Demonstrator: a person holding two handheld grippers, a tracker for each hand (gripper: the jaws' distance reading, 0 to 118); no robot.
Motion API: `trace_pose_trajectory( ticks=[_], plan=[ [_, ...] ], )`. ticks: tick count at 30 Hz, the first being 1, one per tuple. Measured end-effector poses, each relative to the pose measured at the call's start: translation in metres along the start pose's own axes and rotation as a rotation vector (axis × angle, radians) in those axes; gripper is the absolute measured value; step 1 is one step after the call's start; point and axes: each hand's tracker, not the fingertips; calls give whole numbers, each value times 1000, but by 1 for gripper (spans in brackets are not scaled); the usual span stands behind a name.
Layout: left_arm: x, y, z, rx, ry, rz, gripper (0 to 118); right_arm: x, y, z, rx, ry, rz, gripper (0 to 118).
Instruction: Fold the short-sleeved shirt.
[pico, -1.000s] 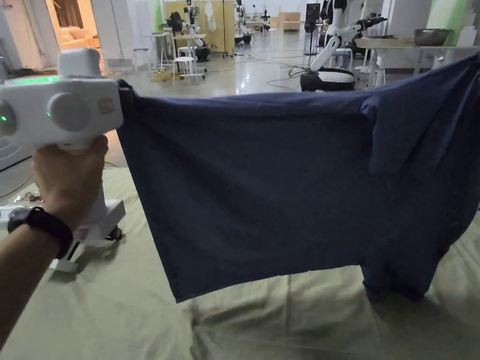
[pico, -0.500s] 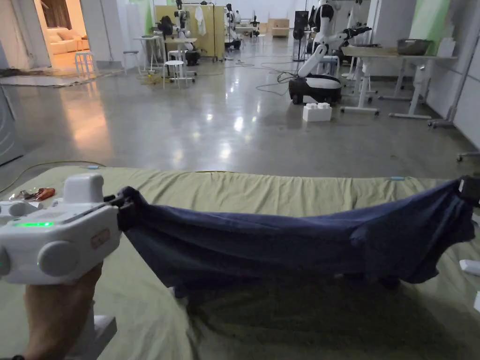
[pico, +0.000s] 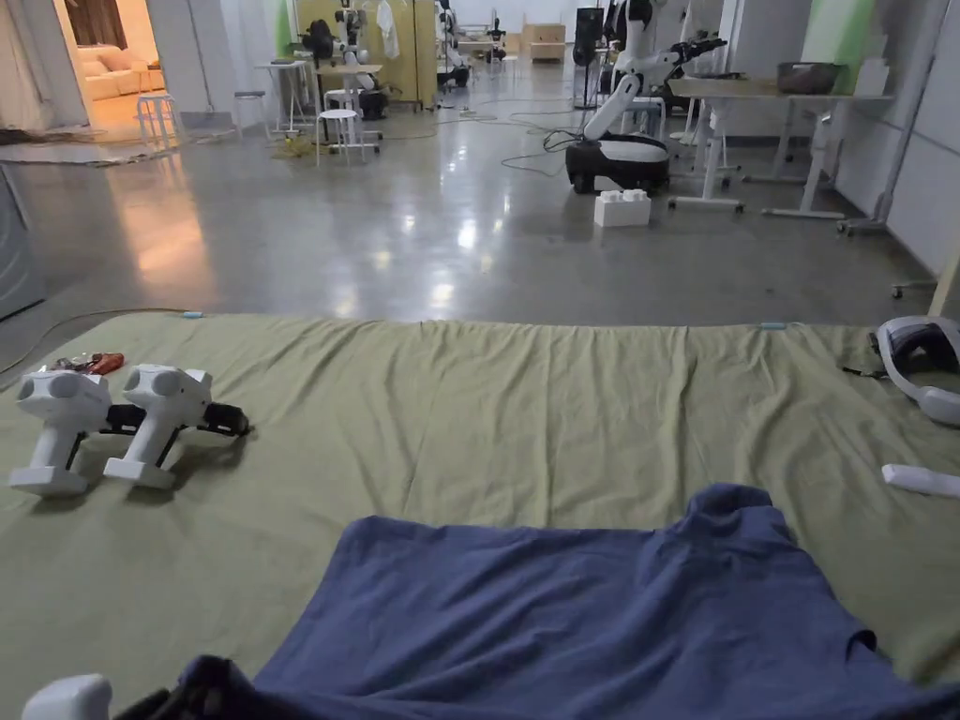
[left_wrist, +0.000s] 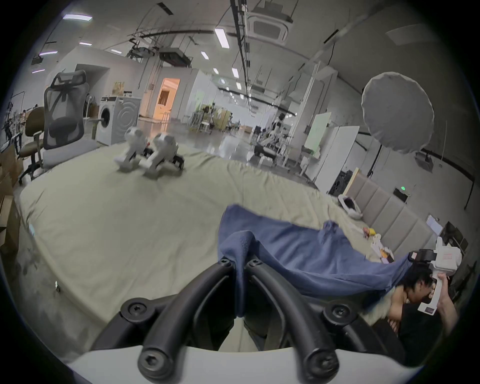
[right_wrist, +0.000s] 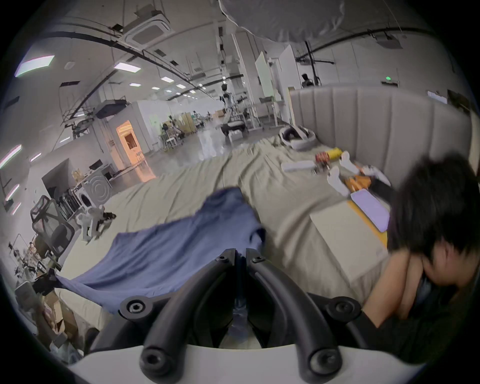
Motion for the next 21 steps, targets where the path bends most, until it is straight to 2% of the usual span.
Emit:
trace_pose_trajectory(
  ticks=[4,7,15,21],
  plan=[
    [-12,-31,7,-75,26,-16,7,15,-37,-2,-97,-26,-33,9],
    [-18,-46,3,-115,38,-24,7,31,-52,-11,-146,-30,-107,9],
    [-25,-68,-14,-204,58,7,7,58,-72,-34,-209,-58,-118,9],
    [-27,-63,-16,-213,53,7,7,56,-60,-44,-196,-56,-118,9]
  ],
)
